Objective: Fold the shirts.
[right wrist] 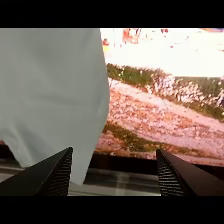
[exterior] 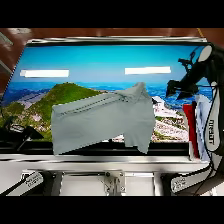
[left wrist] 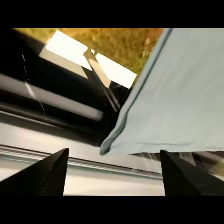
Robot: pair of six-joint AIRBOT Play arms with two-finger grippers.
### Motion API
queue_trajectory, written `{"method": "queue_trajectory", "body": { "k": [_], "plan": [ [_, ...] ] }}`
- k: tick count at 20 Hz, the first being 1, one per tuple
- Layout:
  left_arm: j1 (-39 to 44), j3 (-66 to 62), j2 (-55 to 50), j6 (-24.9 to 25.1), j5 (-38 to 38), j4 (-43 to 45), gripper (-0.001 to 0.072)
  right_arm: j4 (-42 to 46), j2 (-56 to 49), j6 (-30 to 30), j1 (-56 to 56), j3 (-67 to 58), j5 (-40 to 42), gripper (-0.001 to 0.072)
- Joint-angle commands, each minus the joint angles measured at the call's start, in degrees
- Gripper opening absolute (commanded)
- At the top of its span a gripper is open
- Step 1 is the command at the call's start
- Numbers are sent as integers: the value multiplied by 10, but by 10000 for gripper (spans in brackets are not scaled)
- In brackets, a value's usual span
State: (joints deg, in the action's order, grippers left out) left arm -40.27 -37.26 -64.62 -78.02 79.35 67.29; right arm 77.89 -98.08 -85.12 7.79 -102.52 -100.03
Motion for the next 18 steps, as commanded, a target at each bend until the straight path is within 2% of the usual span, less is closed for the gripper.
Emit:
{"method": "queue_trajectory", "body": {
  "k": [1, 7, 10, 12, 13, 15, 16, 17, 18],
  "plan": [
    [-24, 88, 8, 41, -30, -15, 712, -87, 8, 5, 41, 66, -7, 638],
    [49, 127, -10, 37, -109, -76, 707, -82, 8, 7, 22, 101, 67, 638],
    [104, 127, -43, 6, -135, -80, 701, -77, 8, 7, 22, 101, 78, 638],
    [135, 127, -67, -16, -159, -85, 627, -66, 8, 7, 22, 101, 76, 638],
    [147, 127, -76, -16, -165, -99, 572, -66, 8, 7, 22, 101, 74, 638],
    [158, 127, -81, -11, -175, -128, 180, -58, 8, 7, 22, 101, 73, 638],
    [158, 125, -80, 8, -172, -146, 88, -48, 8, 5, 22, 102, 73, 638],
    [158, 122, -77, 18, -168, -153, 42, -40, 8, 5, 22, 109, 72, 638],
    [158, 116, -73, 20, -163, -157, 41, -41, 8, 5, 23, 122, 72, 638]
  ]
}}
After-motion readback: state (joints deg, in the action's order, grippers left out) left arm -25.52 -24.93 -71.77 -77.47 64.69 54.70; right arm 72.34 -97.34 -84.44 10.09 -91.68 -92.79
